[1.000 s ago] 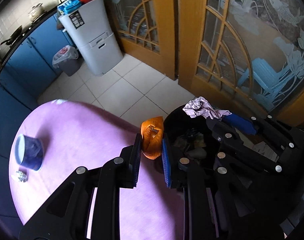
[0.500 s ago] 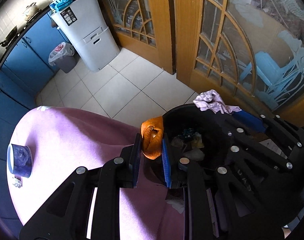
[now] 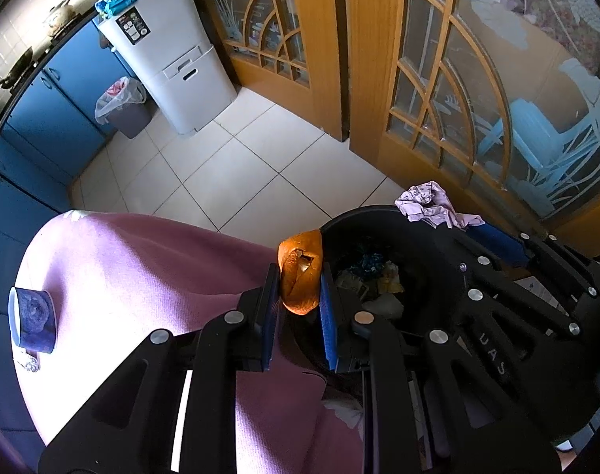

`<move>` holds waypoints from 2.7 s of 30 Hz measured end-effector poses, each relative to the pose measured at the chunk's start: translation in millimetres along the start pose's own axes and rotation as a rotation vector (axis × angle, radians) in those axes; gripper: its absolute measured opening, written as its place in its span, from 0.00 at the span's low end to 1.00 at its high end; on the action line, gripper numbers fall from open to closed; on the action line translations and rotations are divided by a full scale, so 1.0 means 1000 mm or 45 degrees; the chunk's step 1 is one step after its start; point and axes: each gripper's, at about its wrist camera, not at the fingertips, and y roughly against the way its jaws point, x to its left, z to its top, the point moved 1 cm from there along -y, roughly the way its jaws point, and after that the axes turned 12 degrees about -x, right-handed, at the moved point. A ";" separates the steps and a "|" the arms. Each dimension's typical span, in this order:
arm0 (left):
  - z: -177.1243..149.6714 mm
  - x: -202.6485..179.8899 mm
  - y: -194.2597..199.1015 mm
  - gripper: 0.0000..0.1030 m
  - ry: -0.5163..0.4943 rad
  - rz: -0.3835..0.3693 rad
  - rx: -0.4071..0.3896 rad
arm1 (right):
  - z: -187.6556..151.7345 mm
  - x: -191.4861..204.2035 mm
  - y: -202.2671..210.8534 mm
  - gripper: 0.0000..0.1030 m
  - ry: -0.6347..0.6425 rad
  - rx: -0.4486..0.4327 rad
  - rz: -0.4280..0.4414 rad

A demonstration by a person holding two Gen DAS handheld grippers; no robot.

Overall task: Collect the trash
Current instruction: 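Open both tools over the bin to drop the peel and paper, then move both open tools from the bin back toward the table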

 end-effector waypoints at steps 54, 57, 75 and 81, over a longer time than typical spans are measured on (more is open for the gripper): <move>-0.010 0.077 0.050 0.93 0.295 0.136 -0.108 | 0.005 0.022 0.016 0.81 -0.060 -0.010 -0.028; -0.013 0.087 0.058 0.93 0.316 0.145 -0.124 | 0.007 0.032 0.021 0.81 -0.046 -0.022 -0.025; -0.049 0.165 0.110 0.93 0.514 0.201 -0.225 | 0.014 0.130 0.054 0.81 0.156 -0.101 0.036; -0.074 0.204 0.131 0.93 0.604 0.238 -0.257 | 0.011 0.173 0.063 0.81 0.235 -0.121 0.065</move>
